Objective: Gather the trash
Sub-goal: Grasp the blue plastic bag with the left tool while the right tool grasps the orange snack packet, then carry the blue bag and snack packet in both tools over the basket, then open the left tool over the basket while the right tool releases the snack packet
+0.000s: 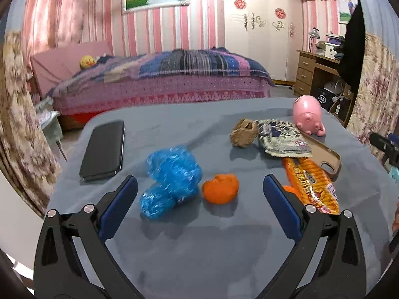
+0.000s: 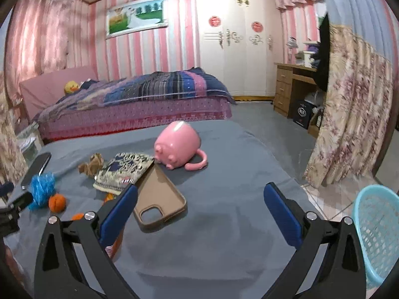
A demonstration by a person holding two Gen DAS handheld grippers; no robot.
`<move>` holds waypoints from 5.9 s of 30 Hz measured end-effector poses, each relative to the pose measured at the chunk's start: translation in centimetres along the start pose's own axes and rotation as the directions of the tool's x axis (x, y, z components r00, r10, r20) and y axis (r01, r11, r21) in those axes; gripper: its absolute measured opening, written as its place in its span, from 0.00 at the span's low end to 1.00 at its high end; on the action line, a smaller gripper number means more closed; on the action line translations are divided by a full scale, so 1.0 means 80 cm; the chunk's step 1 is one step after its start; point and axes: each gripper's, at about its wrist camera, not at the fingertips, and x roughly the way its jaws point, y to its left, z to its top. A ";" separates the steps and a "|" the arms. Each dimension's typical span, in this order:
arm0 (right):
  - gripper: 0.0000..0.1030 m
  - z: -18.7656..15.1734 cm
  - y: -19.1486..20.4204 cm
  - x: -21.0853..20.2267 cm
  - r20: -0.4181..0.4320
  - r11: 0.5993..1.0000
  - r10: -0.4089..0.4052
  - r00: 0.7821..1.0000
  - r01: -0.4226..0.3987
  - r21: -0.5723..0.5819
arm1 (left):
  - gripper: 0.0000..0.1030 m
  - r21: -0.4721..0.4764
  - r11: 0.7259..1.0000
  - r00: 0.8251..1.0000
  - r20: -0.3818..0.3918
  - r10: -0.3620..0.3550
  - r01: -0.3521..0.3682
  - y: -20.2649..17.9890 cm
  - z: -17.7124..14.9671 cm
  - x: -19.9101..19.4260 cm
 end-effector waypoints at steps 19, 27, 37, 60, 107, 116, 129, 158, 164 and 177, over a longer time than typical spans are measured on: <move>0.96 -0.020 0.026 0.011 -0.011 1.000 -0.029 1.000 0.029 -0.008 | 0.95 -0.059 0.995 0.996 -0.032 0.081 -0.083 0.039 -0.013 0.025; 0.96 -0.023 0.030 0.014 -0.009 0.999 -0.041 0.999 0.041 -0.006 | 0.95 -0.041 0.997 0.996 -0.051 0.067 -0.069 0.033 -0.015 0.031; 0.96 -0.032 0.038 0.023 -0.096 1.000 0.015 0.995 -0.018 -0.022 | 0.95 -0.042 0.999 0.993 -0.120 0.014 -0.019 0.032 -0.006 0.060; 0.66 -0.056 0.137 0.038 -0.257 0.972 0.164 0.952 -0.200 -0.123 | 0.39 -0.048 0.998 0.988 -0.149 0.031 -0.039 0.029 -0.002 0.074; 0.05 -0.029 0.004 0.007 -0.181 0.977 0.212 0.960 -0.214 0.006 | 0.31 -0.105 0.993 0.997 -0.064 0.046 -0.052 0.004 -0.007 -0.015; 0.05 -0.027 -0.033 -0.019 -0.150 0.982 0.188 0.971 -0.186 0.031 | 0.31 -0.033 0.999 0.999 -0.041 -0.016 0.014 -0.065 -0.009 -0.050; 0.05 -0.006 -0.126 -0.084 -0.053 0.996 0.081 0.995 -0.079 0.042 | 0.31 0.040 0.982 0.983 -0.017 -0.185 0.186 -0.190 0.011 -0.071; 0.05 -0.068 -0.416 -0.184 -0.069 0.921 -0.328 0.942 0.335 0.197 | 0.31 0.292 0.783 0.834 -0.123 -0.538 0.549 -0.555 -0.026 -0.080; 0.04 -0.082 -0.430 -0.180 -0.084 0.910 -0.354 0.931 0.364 0.199 | 0.33 0.343 0.733 0.807 -0.169 -0.566 0.587 -0.612 -0.046 -0.076; 0.05 -0.099 -0.454 -0.176 -0.107 0.891 -0.375 0.921 0.390 0.232 | 0.87 0.360 0.749 0.826 -0.142 -0.546 0.557 -0.626 -0.039 -0.061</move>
